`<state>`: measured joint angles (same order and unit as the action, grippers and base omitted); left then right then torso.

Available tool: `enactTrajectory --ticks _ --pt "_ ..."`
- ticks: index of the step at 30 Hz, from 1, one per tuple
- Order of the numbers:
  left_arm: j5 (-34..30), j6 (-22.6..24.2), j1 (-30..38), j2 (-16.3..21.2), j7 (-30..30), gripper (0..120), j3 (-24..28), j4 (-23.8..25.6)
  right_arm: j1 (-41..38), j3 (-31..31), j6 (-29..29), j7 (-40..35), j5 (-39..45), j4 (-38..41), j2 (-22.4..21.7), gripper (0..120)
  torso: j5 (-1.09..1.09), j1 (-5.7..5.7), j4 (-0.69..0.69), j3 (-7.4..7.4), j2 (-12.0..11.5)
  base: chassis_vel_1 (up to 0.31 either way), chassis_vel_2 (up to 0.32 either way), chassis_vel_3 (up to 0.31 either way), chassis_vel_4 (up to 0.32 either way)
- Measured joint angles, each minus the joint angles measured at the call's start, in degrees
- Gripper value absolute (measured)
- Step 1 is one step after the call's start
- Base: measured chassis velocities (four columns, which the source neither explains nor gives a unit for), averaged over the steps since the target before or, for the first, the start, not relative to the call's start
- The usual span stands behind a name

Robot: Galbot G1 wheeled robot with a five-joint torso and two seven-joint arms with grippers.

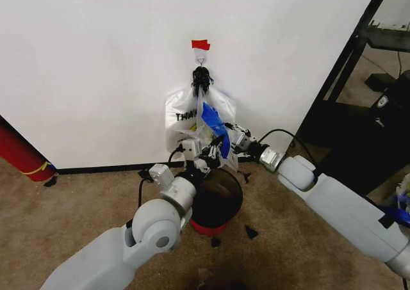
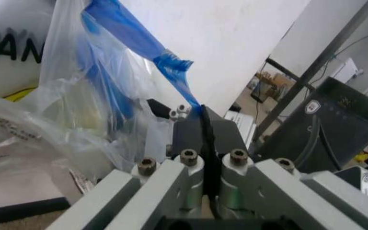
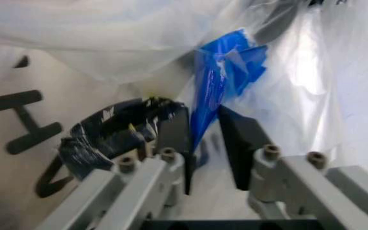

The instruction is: Pick up the garbage bag from the wall and place it over the trash bin.

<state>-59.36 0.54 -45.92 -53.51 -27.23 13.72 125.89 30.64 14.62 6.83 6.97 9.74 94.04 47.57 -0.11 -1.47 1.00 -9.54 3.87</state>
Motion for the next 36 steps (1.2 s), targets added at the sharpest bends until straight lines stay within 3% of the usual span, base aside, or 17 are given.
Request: enactTrajectory --ticks 5,12,21,29,33,36 --pt "0.0 0.0 0.1 -0.4 -0.1 0 0.2 0.1 0.1 -0.2 -0.1 -1.8 0.8 1.1 0.1 0 0.00 0.00 0.01 0.00 0.0 0.000 0.000 0.000 0.000" --pt "0.0 -0.1 -0.1 -0.4 -0.2 0 -0.1 0.1 1.5 -0.8 -2.1 -5.6 6.3 3.0 0.2 0 0.01 0.00 0.00 0.00 0.0 0.000 0.000 0.000 0.000" --pt "0.9 -1.5 -4.1 1.2 -0.9 0 -4.1 0.5 13.4 -13.0 -7.8 -14.7 34.2 16.6 -2.1 0 0.00 0.00 0.01 0.00 0.0 0.000 0.000 0.000 0.000" --pt "-0.8 -2.5 -9.2 8.2 -1.3 0 -9.5 5.7 26.2 -21.3 -7.1 -20.8 48.5 27.2 -6.8 0 0.01 0.00 0.00 0.01 0.0 0.000 0.000 0.000 0.000" --pt "-1.3 -2.2 -12.6 11.5 -2.3 0 -11.8 9.5 31.0 -24.3 -6.6 -23.5 50.9 31.2 -8.5 0 0.00 0.00 0.03 0.01 0.0 0.000 0.000 0.000 0.000" --pt "-2.5 -1.7 -19.4 14.3 -2.4 0 -16.2 13.3 33.4 -25.5 -6.4 -23.9 51.3 34.1 -10.3 0 -0.01 0.01 0.01 0.01 0.0 0.000 0.000 0.000 0.000"
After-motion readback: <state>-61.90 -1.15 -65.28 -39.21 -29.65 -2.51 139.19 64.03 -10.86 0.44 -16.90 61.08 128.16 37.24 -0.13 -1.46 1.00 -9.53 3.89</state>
